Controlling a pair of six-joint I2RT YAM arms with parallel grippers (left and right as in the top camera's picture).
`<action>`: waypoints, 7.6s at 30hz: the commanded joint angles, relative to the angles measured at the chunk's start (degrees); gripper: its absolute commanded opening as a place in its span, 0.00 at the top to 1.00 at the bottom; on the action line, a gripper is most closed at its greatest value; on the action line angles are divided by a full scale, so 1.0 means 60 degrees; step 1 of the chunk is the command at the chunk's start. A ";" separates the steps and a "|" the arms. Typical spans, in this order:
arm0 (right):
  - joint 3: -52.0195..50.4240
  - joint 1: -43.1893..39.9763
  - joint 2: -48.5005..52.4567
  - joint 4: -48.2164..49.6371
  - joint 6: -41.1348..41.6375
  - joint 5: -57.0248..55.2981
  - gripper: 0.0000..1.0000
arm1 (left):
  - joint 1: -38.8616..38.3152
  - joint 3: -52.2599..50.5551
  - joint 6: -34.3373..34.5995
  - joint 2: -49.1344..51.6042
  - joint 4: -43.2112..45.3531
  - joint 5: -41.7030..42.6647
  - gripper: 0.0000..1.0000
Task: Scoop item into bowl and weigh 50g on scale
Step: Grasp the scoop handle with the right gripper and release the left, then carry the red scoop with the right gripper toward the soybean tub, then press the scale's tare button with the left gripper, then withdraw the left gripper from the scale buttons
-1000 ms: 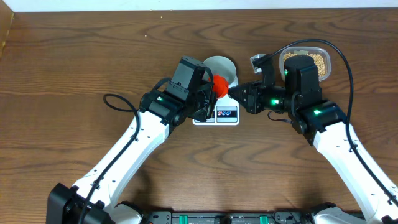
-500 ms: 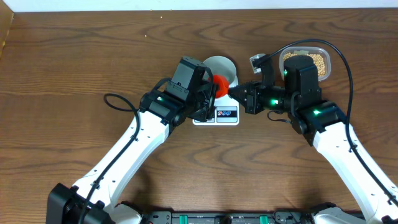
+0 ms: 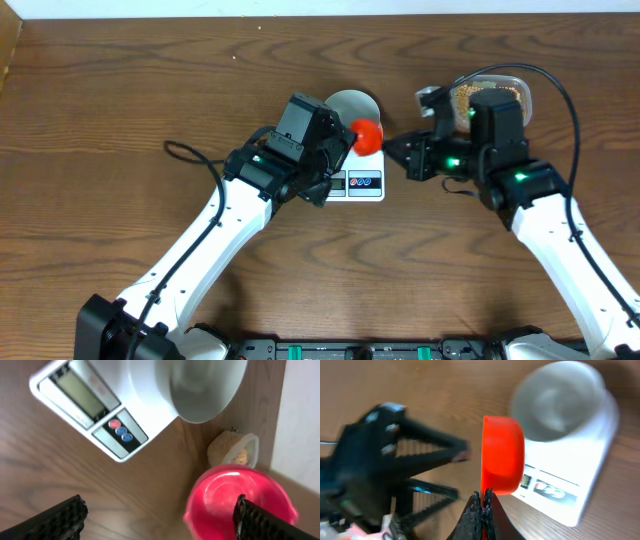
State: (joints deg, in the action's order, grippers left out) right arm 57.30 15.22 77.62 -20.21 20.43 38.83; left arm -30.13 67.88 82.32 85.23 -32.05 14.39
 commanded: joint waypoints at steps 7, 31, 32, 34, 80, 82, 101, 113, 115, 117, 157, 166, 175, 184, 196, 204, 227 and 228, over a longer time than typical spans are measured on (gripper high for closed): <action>0.0157 -0.0776 0.0066 -0.0831 -0.0495 -0.0776 0.99 | -0.0011 -0.0029 -0.5311 0.0084 -0.0044 -0.0357 0.05; 0.0157 -0.1053 0.0066 -0.1089 -0.1035 -0.1730 0.99 | -0.0011 -0.0029 -0.8222 0.0084 -0.0907 -0.1235 0.05; 0.0157 -0.1086 0.0066 -0.1104 -0.0991 -0.1734 0.99 | -0.0011 -0.0029 -0.8222 0.0084 -0.0907 -0.1235 0.05; 0.0157 -0.1133 0.0066 -0.1104 -0.0980 -0.1734 0.99 | -0.0011 -0.0029 -0.8222 0.0084 -0.0954 -0.1235 0.05; 0.1144 -0.4233 -0.0401 -0.1082 -0.0984 -0.2240 0.99 | -0.0401 -0.0029 -0.8109 0.0914 -0.0714 -0.1588 0.92; 0.1144 -0.4237 -0.0401 -0.1151 -0.0984 -0.2240 0.99 | -0.0590 -0.0029 -0.8109 0.1056 -0.0597 -0.1588 0.93; 0.1133 -0.4237 -0.0401 -0.1574 -0.1137 -0.2561 0.99 | -0.1086 -0.0029 -0.8116 0.3013 0.1016 -0.1665 0.93; 0.1129 -0.4233 -0.0397 -0.1577 -0.1133 -0.2561 0.99 | -0.1100 -0.0029 -0.8196 0.3515 0.1231 -0.2055 0.93; 0.1129 -0.4237 -0.0397 -0.1574 -0.1133 -0.2565 0.99 | -0.1104 -0.0029 -0.8225 0.3537 0.1228 -0.2055 0.93; 0.1129 -0.4237 -0.0397 -0.1577 -0.1133 -0.2561 0.99 | -0.1104 -0.0029 -0.8229 0.3541 0.1228 -0.2055 0.92; 0.1129 -0.4233 -0.0397 -0.1603 -0.1239 -0.2561 0.99 | -0.1104 -0.0029 -0.8568 0.4047 0.1683 -0.2051 0.93; 0.1129 -0.4233 -0.0397 -0.1603 -0.1242 -0.2561 0.99 | -0.1173 -0.0029 -0.8531 0.4193 0.1694 -0.2051 0.93; 0.1129 -0.4233 -0.0397 -0.1603 -0.1242 -0.2561 0.99 | -0.1242 -0.0029 -0.8535 0.4200 0.1694 -0.2055 0.93; 0.1129 -0.4233 -0.0397 -0.1610 -0.1242 -0.2561 0.99 | -0.1264 -0.0029 -0.8531 0.4397 0.1694 -0.2058 0.93; 0.1129 -0.4233 -0.0397 -0.1676 -0.1239 -0.2557 0.99 | -0.1260 -0.0029 -0.7909 0.5104 0.1683 -0.2146 0.93; 0.1129 -0.4233 -0.0397 -0.1756 -0.1239 -0.2561 0.99 | -0.1198 -0.0018 -0.7887 0.5202 0.1730 -0.2011 0.93; 0.1129 -0.4237 -0.0397 -0.1719 -0.1421 -0.2703 0.99 | -0.1224 -0.0015 -0.9799 0.1800 0.1497 -0.2014 0.93; 0.1129 -0.4237 -0.0397 -0.1712 -0.1421 -0.2703 0.99 | -0.1224 -0.0015 -0.9996 0.1654 0.1428 -0.2014 0.93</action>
State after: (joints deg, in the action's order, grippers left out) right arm 62.89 -9.96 76.31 -30.61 12.91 23.07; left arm -37.56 67.92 27.40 98.19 -22.48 2.66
